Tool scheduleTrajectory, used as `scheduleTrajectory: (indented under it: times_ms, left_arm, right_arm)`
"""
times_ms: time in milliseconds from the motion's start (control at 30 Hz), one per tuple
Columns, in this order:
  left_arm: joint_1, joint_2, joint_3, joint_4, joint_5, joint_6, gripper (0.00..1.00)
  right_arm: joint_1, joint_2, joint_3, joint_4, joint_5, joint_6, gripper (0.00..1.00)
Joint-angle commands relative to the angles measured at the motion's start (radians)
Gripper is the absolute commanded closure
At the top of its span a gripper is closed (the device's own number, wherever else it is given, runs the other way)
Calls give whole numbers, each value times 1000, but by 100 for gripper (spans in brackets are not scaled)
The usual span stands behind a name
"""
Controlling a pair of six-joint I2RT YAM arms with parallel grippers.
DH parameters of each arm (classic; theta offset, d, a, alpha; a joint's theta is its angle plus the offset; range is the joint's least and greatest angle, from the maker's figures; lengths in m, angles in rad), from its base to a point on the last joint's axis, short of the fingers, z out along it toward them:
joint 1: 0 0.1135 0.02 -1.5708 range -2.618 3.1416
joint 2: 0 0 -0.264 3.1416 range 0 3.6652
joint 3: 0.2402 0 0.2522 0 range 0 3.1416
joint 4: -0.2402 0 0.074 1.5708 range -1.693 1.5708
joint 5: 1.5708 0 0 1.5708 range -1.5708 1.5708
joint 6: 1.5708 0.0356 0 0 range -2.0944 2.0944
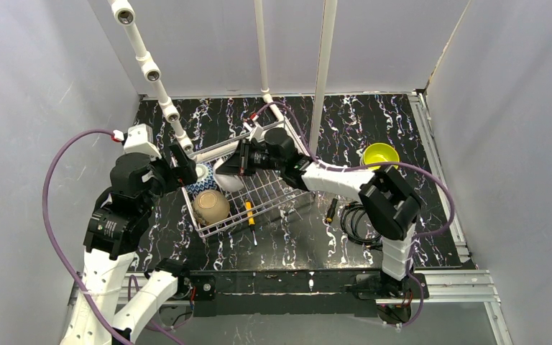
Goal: Load the bowls into the dish rack
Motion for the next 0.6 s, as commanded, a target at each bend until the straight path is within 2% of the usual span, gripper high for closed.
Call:
scheduleTrajectory:
  times_ms: [0, 567]
  left_arm:
    - [2, -22, -11, -22, -36, -11, 2]
    - [2, -28, -8, -55, -39, -20, 2]
  right_arm:
    - [-18, 51, 64, 242, -36, 212, 99]
    - [-85, 239, 182, 247, -8, 429, 99]
